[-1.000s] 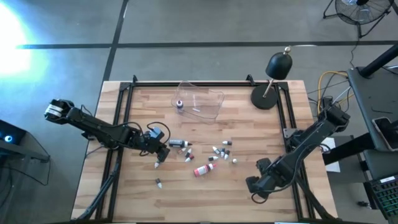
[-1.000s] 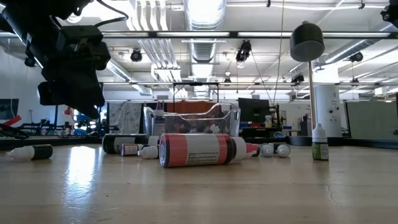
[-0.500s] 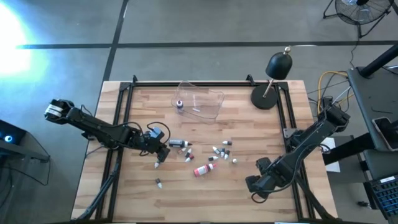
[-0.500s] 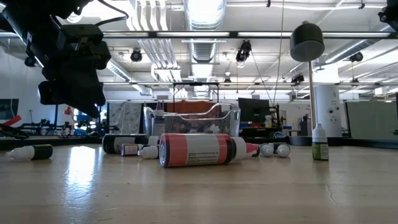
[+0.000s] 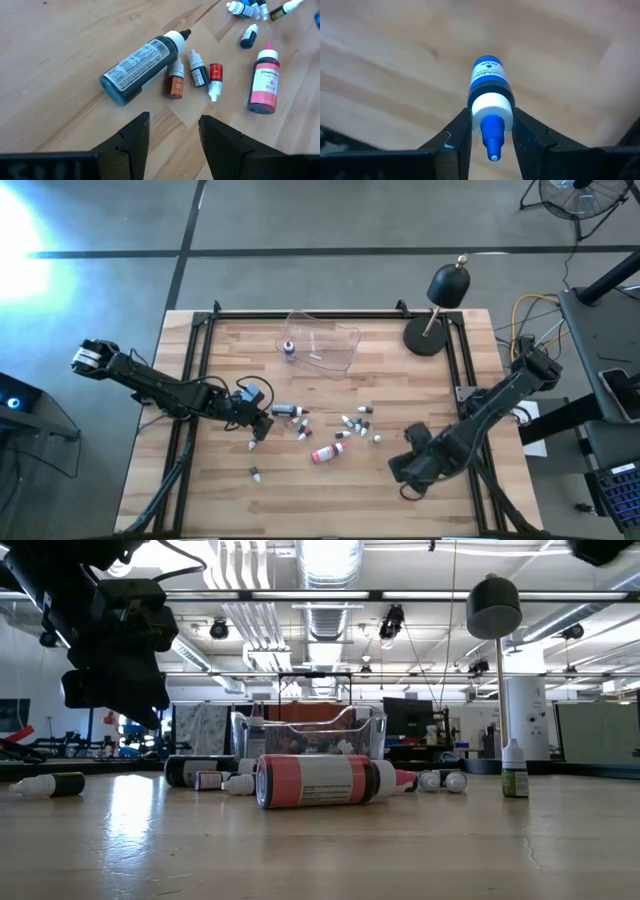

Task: Pick & Place food coloring
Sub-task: Put the large blue food coloring bottle into the transparent bin

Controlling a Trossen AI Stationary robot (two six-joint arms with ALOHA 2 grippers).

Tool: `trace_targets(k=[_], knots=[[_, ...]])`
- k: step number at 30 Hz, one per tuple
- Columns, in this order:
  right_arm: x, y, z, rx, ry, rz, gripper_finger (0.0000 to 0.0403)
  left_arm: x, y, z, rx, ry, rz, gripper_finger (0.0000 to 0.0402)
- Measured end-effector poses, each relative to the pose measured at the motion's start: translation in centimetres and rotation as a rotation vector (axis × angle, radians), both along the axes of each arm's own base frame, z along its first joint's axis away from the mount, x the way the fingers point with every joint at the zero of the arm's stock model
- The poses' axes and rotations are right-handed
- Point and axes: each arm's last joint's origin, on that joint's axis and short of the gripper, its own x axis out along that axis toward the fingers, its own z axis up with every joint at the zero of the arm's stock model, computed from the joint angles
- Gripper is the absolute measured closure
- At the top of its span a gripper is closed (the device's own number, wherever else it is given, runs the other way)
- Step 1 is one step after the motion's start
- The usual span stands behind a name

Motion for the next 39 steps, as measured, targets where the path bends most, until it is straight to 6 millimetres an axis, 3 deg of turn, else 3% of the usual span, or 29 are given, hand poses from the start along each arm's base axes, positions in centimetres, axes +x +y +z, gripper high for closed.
trace_targets(k=[5, 12, 18, 23, 28, 39], knots=[[2.0, -3.0, 3.9, -0.178, -0.052, 0.103, 0.0299, 0.0, -0.1, 0.0, -0.040, 0.007, -0.007, 0.0255], [5.2, -8.9, 9.2, -0.362, -0.145, 0.200, 0.0298, -0.2, -0.7, -0.1, -0.106, 0.021, -0.047, 0.0255], [6.7, -14.6, 11.8, -0.456, -0.179, 0.241, 0.0297, -0.5, -1.7, -0.1, -0.139, 0.020, -0.026, 0.0255], [7.7, -17.9, 14.0, -0.529, -0.290, 0.229, 0.0297, -0.8, -2.3, 0.0, -0.103, -0.021, 0.052, 0.0255], [9.3, -20.9, 14.1, -0.504, -0.312, 0.228, 0.0297, -1.2, -2.4, 0.6, -0.063, -0.108, 0.150, 0.0255], [15.4, -26.7, 9.9, -0.340, -0.168, 0.373, 0.0297, -2.9, -1.3, 3.0, -0.040, -0.262, 0.216, 0.0255]])
